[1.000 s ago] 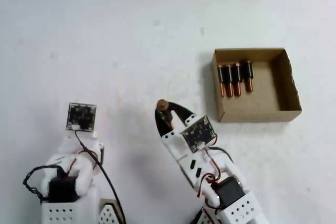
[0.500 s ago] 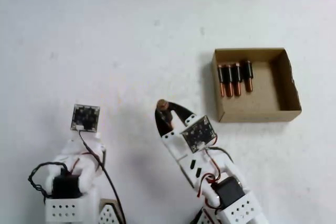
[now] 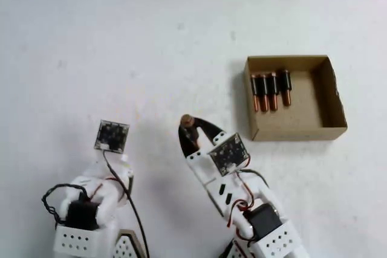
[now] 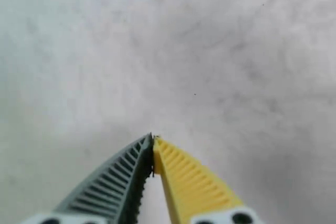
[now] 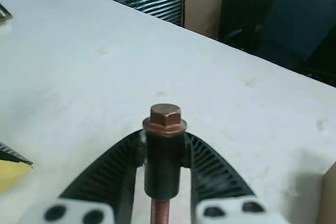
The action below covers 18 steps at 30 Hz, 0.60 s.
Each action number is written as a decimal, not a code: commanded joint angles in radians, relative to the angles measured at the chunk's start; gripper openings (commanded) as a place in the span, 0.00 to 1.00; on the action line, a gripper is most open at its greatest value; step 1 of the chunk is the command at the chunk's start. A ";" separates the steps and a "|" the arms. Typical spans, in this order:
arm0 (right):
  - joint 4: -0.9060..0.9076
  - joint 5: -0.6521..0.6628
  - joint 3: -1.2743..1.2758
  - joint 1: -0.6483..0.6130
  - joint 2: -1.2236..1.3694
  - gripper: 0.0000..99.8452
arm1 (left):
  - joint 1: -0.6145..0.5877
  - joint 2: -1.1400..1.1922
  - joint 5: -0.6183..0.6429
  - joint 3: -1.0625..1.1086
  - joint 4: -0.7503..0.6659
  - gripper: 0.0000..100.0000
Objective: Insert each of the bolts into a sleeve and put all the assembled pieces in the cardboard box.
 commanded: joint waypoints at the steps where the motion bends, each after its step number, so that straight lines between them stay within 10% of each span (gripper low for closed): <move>1: 0.030 0.000 0.006 0.015 -0.013 0.02 | 0.018 0.002 0.005 0.006 0.008 0.02; 18: 0.366 0.074 -0.299 0.269 -0.005 0.02 | 0.013 0.002 0.002 0.008 0.008 0.02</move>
